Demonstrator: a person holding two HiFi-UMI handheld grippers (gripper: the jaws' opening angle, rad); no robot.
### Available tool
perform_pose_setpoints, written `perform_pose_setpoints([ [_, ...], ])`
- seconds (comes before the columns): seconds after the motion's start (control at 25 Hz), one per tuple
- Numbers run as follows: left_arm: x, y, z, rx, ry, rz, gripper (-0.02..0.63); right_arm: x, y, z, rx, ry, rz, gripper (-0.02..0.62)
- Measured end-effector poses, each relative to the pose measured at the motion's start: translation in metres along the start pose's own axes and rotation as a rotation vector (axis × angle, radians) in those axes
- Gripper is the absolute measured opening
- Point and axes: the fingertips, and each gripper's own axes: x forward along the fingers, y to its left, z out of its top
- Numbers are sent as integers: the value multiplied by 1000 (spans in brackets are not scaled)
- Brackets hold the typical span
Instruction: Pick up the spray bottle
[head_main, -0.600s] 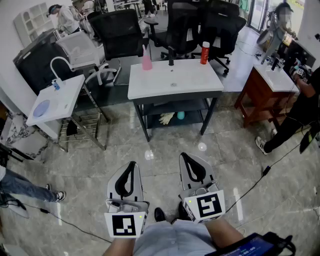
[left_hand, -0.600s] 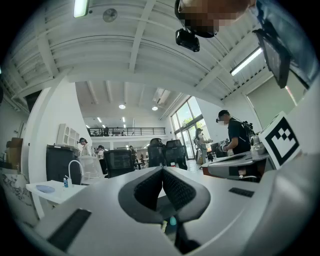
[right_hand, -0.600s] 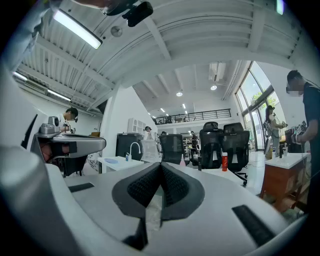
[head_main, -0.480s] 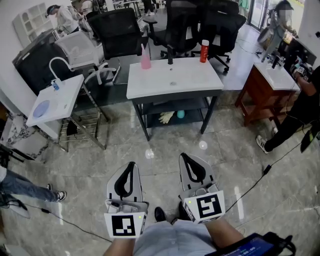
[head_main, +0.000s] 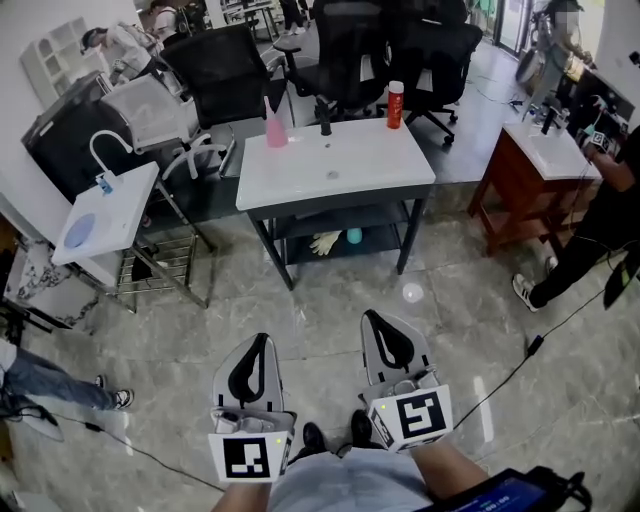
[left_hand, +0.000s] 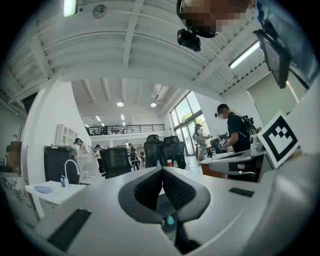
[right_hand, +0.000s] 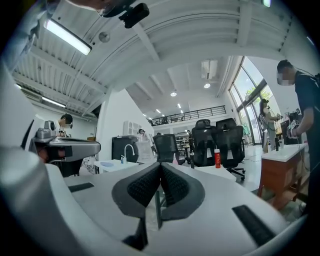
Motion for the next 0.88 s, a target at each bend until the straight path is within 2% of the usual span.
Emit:
perform_pose_setpoints([
  [0.16,11,-10,-3,-18,16,17,15,6,-24,-3,3,3,-4,15],
  [0.32,25,6,-7,23,21,52,15,22,-40,-4,-10,12,-21,15],
  [0.44,44,22,-11,17,26,77,15,41,-51,-4,-31,22,-31,15],
  [0.64,82,61,-32,-15,34,102,15,93,-50,-13,-53,67,0,15],
  [0.88,143,127,-58,-43,32,97,15,185,-34,-27,-71,105,21,15],
])
